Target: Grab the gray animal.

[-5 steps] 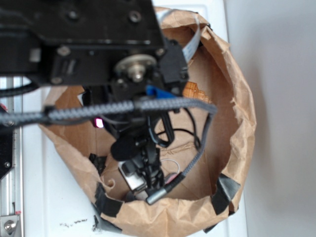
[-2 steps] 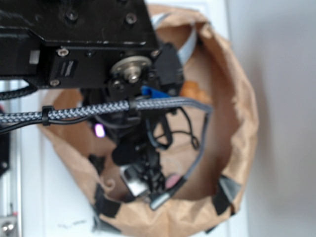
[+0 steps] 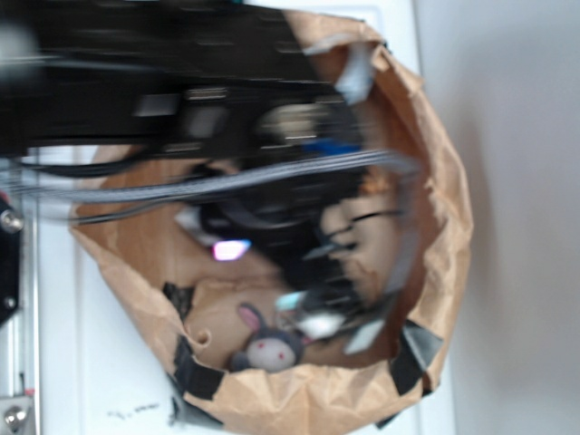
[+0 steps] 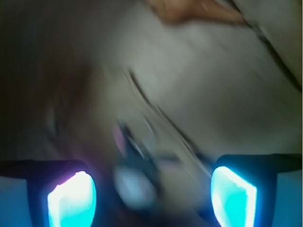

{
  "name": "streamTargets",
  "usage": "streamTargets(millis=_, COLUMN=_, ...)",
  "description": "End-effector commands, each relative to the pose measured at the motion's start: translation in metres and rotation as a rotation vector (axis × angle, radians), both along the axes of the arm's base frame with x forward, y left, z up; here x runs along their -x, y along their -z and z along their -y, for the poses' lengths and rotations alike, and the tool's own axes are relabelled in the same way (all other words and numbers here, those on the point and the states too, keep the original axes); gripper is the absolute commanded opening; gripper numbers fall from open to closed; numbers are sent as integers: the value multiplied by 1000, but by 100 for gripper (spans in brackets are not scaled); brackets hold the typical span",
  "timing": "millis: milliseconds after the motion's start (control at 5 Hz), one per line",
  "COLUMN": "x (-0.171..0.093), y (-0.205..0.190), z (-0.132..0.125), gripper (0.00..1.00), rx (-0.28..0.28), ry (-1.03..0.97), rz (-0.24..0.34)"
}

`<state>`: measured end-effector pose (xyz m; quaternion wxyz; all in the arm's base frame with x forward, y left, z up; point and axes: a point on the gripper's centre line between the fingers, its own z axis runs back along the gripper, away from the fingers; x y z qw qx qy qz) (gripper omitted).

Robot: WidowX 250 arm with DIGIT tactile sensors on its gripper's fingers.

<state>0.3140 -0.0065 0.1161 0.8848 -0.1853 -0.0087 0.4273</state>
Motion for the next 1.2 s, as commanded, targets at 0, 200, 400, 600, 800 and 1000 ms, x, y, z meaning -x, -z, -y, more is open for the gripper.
streamTargets(millis=0, x=-28, y=19, z=15, gripper=100, rx=-55, ry=-85, rz=-45)
streamTargets(millis=200, x=-1, y=13, z=19, gripper=100, rx=-104, ry=105, rz=-106)
streamTargets(millis=400, x=19, y=-9, z=11, gripper=100, rx=-105, ry=262, rz=12)
streamTargets(millis=600, x=53, y=-10, z=16, gripper=100, rx=-108, ry=199, rz=59)
streamTargets(millis=800, x=53, y=-10, z=16, gripper=100, rx=-108, ry=199, rz=59)
streamTargets(millis=1000, x=53, y=-10, z=16, gripper=100, rx=-108, ry=199, rz=59)
